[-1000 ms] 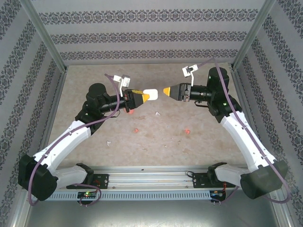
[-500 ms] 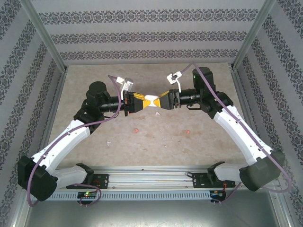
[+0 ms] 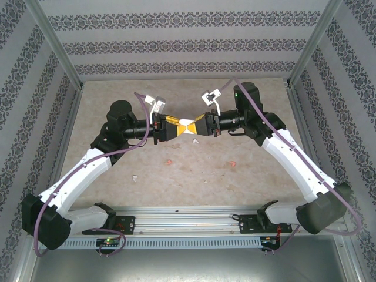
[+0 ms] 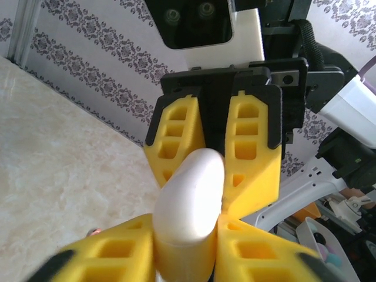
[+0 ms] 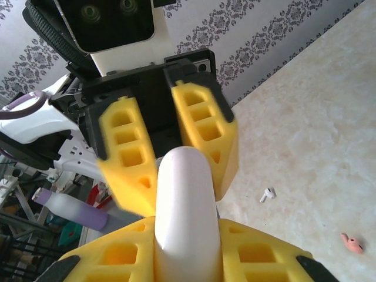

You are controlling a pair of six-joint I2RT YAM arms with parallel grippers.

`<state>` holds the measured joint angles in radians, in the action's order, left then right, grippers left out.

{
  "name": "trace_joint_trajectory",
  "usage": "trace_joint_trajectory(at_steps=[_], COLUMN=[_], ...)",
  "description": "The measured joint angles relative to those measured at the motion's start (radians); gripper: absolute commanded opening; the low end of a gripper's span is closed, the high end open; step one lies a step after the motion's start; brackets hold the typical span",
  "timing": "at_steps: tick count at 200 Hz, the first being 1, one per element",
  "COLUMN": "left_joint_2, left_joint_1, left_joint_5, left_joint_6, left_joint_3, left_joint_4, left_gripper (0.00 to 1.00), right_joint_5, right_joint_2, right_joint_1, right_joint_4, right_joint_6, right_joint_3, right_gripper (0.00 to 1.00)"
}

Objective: Insert the wireless bluetooth earbuds into the charging case

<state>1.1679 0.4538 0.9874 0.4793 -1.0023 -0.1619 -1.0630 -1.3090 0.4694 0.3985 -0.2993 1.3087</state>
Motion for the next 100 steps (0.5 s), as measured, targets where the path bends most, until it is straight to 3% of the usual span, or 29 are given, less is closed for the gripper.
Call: trace_joint_trajectory(at_steps=[25, 100], left_joint_2=[-0.002, 0.019], left_joint_1=[-0.031, -0.056], left_joint_5=[0.014, 0.085], left_joint_6=[0.074, 0.188], left_joint_3=[0.025, 0.056], left_joint_4=[-0.093, -0.221], left_gripper=[0.49, 0.50], right_joint_5=[-0.001, -0.005], right_joint_2=[-0.006, -0.007], right_joint_1=[-0.003, -0.009], right_joint_4=[-0.010, -0.073], right_joint_6=[-0.009, -0.046], right_joint_3=[-0.002, -0.005], right_gripper=[0.12, 0.11])
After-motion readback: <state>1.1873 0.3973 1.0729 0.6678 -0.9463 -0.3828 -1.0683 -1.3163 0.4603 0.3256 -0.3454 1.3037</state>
